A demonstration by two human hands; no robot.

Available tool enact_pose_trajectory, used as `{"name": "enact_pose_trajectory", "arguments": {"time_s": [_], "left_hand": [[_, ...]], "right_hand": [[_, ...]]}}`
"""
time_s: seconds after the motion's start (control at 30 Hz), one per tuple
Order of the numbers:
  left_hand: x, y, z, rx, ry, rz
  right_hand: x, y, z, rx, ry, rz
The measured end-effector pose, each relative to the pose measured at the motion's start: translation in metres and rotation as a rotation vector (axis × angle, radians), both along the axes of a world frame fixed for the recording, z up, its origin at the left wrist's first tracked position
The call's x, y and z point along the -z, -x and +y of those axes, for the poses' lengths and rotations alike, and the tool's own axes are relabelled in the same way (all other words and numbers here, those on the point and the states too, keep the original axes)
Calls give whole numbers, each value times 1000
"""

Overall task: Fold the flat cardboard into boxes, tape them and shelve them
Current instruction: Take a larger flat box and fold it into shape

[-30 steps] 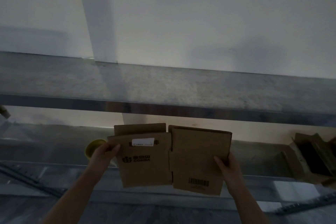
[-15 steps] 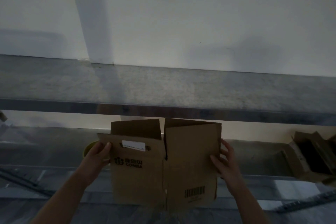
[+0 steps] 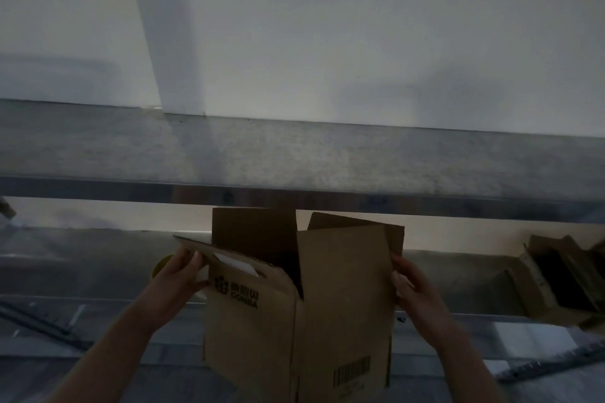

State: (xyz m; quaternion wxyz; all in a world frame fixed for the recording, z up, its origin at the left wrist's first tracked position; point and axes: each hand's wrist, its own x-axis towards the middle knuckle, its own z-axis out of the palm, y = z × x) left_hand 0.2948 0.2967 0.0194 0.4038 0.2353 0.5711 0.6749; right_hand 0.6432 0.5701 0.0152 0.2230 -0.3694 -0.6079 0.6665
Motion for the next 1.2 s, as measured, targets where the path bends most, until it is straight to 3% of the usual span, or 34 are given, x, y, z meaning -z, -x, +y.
{"name": "enact_pose_trajectory", "arguments": {"time_s": [0.27,0.4,0.73,0.87,0.97,1.2], "left_hand": [[-9,1,19,41,-68,62],[-10,-1,27,56,-52,104],[-15,-10,29,-108,58,379],[-42,-11,42,-208,42,385],[-55,-16,56,-231,178,395],[-38,-71,61,150,198,215]], "right_hand": [[-13,-16,-1,-91,52,-39],[-19,-16,-13,-135,-31,-153],[-19,-11,-30,229,-141,-7],[-26,-15,-30,365,-212,38],[-30,-12,-37,403,-227,62],[-20,8,-57,415,-233,60]]}}
